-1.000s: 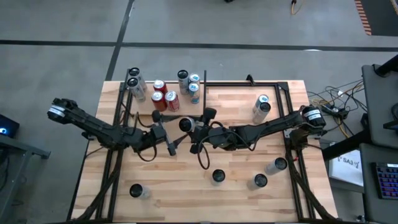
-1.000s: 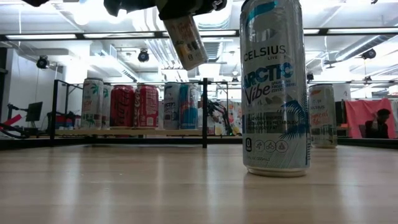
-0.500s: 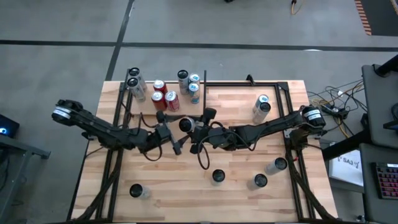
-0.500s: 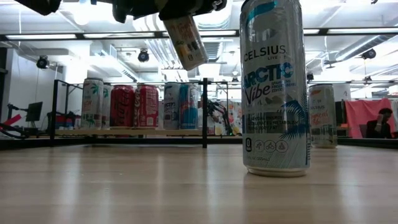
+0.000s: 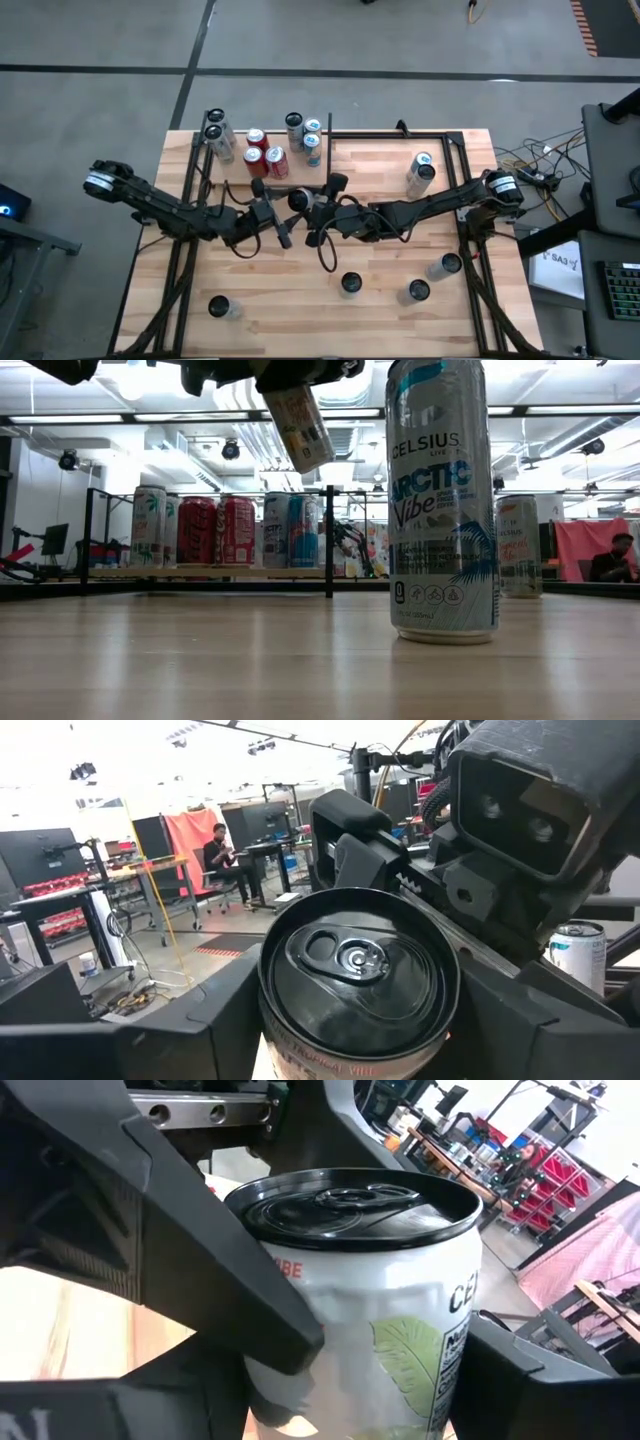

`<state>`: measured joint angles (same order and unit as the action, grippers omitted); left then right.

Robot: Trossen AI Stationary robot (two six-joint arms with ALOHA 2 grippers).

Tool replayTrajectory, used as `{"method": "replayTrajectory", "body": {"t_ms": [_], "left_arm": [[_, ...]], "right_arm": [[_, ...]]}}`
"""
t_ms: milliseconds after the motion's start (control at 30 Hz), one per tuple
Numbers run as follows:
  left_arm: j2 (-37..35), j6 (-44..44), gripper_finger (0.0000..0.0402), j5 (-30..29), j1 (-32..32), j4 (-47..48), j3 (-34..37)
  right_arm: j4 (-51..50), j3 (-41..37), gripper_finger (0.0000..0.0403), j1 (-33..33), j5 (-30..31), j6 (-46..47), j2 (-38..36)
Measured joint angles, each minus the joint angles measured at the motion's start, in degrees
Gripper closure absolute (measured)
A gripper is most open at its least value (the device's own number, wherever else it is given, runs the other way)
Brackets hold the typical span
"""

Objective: Place canned beverage on shelf
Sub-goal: Put the middle left white and yellow soda can on the shelf

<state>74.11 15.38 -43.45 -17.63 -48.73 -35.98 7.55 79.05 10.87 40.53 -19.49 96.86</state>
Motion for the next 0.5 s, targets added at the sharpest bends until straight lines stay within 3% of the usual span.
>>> {"method": "replayTrajectory", "body": {"t_ms": [267, 500], "left_arm": [[-3.0, -0.2, 0.0168, -1.4, 0.0, 4.5, 0.0], [-14.6, -5.2, 0.0168, -8.3, 0.0, 23.5, 0.0]], "right_arm": [[0.1, 0.0, 0.0094, 0.0, 0.1, 0.0, -0.2], [-1.2, 0.0, 0.0083, 0.1, 0.2, 1.4, -2.9]]}}
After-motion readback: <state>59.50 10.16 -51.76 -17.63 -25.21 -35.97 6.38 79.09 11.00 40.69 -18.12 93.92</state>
